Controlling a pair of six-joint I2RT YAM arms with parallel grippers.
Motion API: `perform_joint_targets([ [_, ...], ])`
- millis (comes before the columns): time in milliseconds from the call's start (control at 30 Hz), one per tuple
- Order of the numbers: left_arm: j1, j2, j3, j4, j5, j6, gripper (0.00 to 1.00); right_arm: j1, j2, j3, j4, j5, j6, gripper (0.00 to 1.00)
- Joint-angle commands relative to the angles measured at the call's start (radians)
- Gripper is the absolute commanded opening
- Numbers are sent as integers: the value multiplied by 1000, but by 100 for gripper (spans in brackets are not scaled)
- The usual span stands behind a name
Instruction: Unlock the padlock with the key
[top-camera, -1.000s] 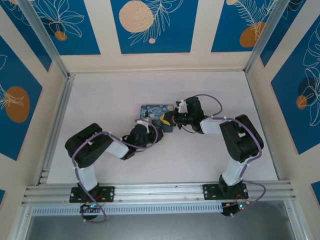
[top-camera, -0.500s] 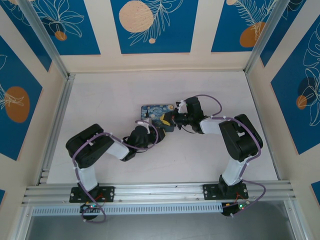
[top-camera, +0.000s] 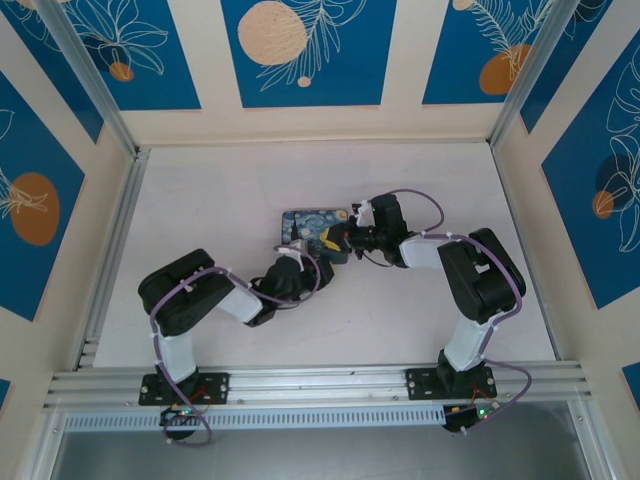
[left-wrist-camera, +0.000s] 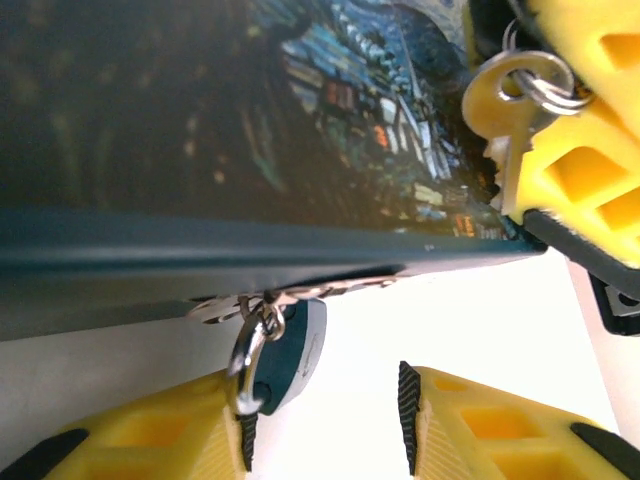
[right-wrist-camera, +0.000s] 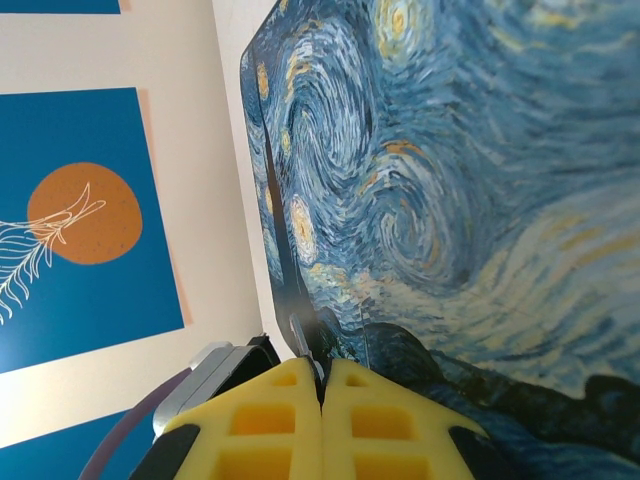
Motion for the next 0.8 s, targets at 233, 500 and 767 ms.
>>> perform_joint_targets([
  [233, -14, 49, 5, 24, -146, -99, 41, -10, 16, -19, 9, -22, -2, 0],
  [500, -14, 66, -4, 33, -179, -130, 32, -14, 15, -20, 13, -26, -1, 0],
  [767, -14, 61, 1, 12, -216, -142, 18, -14, 17, -25, 17, -27, -1, 0],
])
